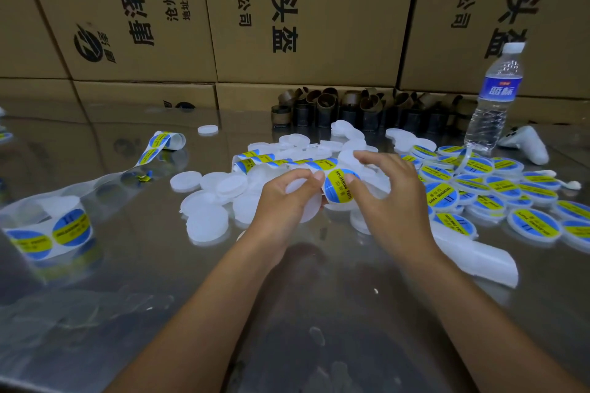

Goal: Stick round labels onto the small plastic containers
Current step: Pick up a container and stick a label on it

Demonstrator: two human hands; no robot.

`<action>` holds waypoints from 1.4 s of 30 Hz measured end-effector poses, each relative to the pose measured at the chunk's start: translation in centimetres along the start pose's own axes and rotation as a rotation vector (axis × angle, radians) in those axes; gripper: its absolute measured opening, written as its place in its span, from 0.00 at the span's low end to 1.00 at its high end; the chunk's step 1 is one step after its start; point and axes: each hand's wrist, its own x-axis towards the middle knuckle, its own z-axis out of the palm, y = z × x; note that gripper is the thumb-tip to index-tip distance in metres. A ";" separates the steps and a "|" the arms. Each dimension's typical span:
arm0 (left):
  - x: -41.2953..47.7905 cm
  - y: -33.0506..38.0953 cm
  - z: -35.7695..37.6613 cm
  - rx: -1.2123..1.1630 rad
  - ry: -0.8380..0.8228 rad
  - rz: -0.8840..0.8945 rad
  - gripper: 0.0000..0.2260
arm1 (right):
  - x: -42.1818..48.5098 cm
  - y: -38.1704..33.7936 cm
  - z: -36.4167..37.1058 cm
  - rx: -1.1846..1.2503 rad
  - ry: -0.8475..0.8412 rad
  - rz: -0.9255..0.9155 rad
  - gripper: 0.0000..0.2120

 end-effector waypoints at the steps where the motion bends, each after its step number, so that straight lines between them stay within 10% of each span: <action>1: 0.0 0.0 0.0 0.014 -0.012 0.004 0.07 | 0.0 0.0 0.0 -0.055 0.002 -0.078 0.12; 25: 0.3 -0.3 0.2 0.010 0.045 0.064 0.06 | -0.6 0.0 0.1 -0.266 -0.055 -0.159 0.04; 42: 1.3 -1.3 -0.2 0.017 0.162 -0.003 0.13 | -0.2 -1.1 0.1 0.086 -0.085 0.095 0.10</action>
